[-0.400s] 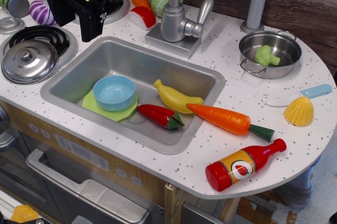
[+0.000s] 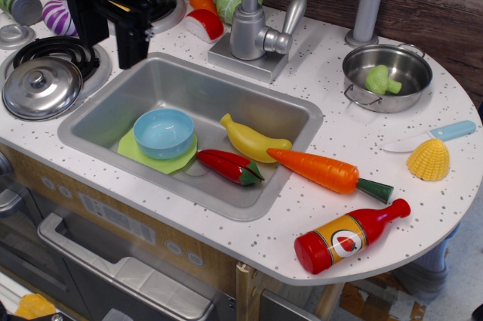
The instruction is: Take broccoli out of pan
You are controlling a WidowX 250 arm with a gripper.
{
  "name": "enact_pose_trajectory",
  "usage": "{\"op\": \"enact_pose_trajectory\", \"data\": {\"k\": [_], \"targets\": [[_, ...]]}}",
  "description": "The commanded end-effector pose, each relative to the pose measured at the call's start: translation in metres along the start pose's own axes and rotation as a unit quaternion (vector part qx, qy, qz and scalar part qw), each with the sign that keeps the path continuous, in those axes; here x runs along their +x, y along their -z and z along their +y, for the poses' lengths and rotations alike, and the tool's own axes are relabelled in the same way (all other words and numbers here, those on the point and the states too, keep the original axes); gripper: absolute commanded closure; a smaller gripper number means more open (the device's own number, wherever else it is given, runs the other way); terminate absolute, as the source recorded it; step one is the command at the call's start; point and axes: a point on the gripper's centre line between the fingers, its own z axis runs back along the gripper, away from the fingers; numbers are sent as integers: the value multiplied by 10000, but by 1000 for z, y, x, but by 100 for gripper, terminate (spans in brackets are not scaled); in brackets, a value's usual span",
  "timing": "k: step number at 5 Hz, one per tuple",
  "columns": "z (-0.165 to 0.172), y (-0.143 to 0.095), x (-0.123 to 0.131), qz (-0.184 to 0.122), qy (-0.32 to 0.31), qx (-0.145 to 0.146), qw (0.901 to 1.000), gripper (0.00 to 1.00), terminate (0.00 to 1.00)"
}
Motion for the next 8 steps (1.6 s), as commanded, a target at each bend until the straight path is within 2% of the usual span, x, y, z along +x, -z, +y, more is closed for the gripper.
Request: {"op": "enact_pose_trajectory", "data": {"k": [1, 2, 3, 5, 6, 7, 8], "targets": [[-60, -45, 24, -475, -271, 72, 9985, 0, 0], [-101, -58, 46, -726, -428, 47, 9964, 0, 0], [-128, -61, 72, -843, -459, -33, 9954, 0, 0], [-143, -45, 139, -1028, -104, 160, 9945, 0, 0], [-148, -34, 161, -1093, 76, 366, 9933, 0, 0], [-142, -21, 183, -858, 246, 166, 9959, 0, 0], [-148, -8, 196, -971, 287, -10, 9949, 0, 0]]}}
